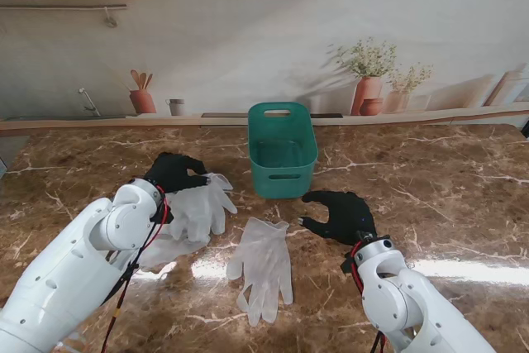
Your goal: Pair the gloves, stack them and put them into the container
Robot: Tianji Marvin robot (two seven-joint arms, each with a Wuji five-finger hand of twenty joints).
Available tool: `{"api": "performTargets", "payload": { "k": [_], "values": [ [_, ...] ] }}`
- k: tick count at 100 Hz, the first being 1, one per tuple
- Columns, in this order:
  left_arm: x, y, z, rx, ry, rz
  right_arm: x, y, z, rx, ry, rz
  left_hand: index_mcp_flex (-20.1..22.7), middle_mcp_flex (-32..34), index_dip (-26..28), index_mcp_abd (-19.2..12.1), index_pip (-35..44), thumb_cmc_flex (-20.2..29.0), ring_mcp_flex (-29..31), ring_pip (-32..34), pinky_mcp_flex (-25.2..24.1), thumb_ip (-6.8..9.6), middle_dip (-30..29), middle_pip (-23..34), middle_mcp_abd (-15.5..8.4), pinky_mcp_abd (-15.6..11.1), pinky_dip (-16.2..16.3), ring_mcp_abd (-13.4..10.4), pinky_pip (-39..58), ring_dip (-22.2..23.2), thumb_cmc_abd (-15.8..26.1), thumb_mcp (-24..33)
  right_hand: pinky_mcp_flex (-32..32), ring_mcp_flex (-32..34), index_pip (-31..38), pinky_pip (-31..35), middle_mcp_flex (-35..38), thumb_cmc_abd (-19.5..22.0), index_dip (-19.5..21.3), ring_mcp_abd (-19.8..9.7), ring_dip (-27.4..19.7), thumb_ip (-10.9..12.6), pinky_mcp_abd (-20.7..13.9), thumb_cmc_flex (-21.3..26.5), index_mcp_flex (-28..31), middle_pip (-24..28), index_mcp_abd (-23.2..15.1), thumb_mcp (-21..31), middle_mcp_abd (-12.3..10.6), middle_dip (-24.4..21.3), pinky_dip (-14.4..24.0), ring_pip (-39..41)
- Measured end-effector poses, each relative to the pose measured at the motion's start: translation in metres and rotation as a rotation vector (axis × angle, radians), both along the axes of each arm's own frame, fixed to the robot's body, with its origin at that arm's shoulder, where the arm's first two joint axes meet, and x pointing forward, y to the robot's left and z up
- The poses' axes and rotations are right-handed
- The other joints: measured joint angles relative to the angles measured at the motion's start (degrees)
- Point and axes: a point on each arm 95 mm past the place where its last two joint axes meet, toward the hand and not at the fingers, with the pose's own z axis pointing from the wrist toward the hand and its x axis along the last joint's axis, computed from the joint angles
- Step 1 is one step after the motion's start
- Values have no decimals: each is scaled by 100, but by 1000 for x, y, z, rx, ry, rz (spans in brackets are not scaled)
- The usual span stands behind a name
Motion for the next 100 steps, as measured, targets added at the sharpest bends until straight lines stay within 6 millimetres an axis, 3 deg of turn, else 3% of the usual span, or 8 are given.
{"api": "performTargets", "payload": {
  "k": [15,25,40,50,72,84,91,100],
  "values": [
    [-3,5,5,82,-46,-7,0,5,2,-1,-1,20,437,368,-278,-2,207,-132,302,82,-5,2,75,64,-22,147,46,58,276,42,-951,575,0,0,3,4,2,0,0,1,54,0,0,0,2,0,-5,1,1,0,0,8],
    [-3,13,8,68,-43,-3,0,7,3,-1,-7,24,504,368,-359,-8,415,-291,304,84,-5,40,100,65,-23,170,37,62,340,43,-1106,689,0,0,5,6,12,0,0,1,55,0,1,0,4,0,-8,1,1,0,0,13],
    [-6,19,11,-6,22,-20,-1,9,3,-1,-6,28,272,294,-264,38,-303,266,102,83,-21,-2,100,7,-20,116,-143,78,-282,75,250,-830,50,5,89,64,138,1,0,18,59,0,3,0,115,38,-26,1,2,18,0,61],
    [-10,20,13,-57,101,-59,-1,12,2,-1,3,39,-18,-108,163,244,-982,944,-317,-61,-32,246,100,-165,-5,-16,96,114,-1116,-20,1173,-2002,55,7,89,65,209,1,0,20,66,0,4,0,123,69,-65,2,2,68,0,69],
    [-12,28,17,-5,105,-64,1,19,0,3,18,61,-234,-230,567,468,-989,1422,-287,-127,-92,426,216,-167,39,-112,625,121,-1439,-36,1463,-2523,55,8,135,66,210,1,0,21,69,0,5,0,176,69,-74,2,2,71,0,69],
    [-9,35,21,-11,-11,27,1,19,0,6,19,61,170,403,-90,419,-234,132,137,5,-27,188,539,58,38,148,636,133,-518,96,3,121,55,8,135,66,211,10,0,23,71,0,5,0,176,69,-74,2,2,73,0,69],
    [-9,38,22,-29,-28,63,0,19,0,6,22,61,377,665,-275,348,14,-9,309,138,-22,70,780,72,10,235,520,142,-84,131,-541,571,55,8,136,66,216,10,0,28,77,0,5,0,176,69,-74,2,2,77,0,70],
    [-9,41,22,-57,-46,97,0,19,0,6,25,61,431,780,-227,332,123,-9,441,218,-20,65,979,115,8,281,339,146,288,197,-621,575,55,8,137,66,272,11,0,55,125,0,5,0,176,71,-74,3,2,129,0,75]
  ]
}}
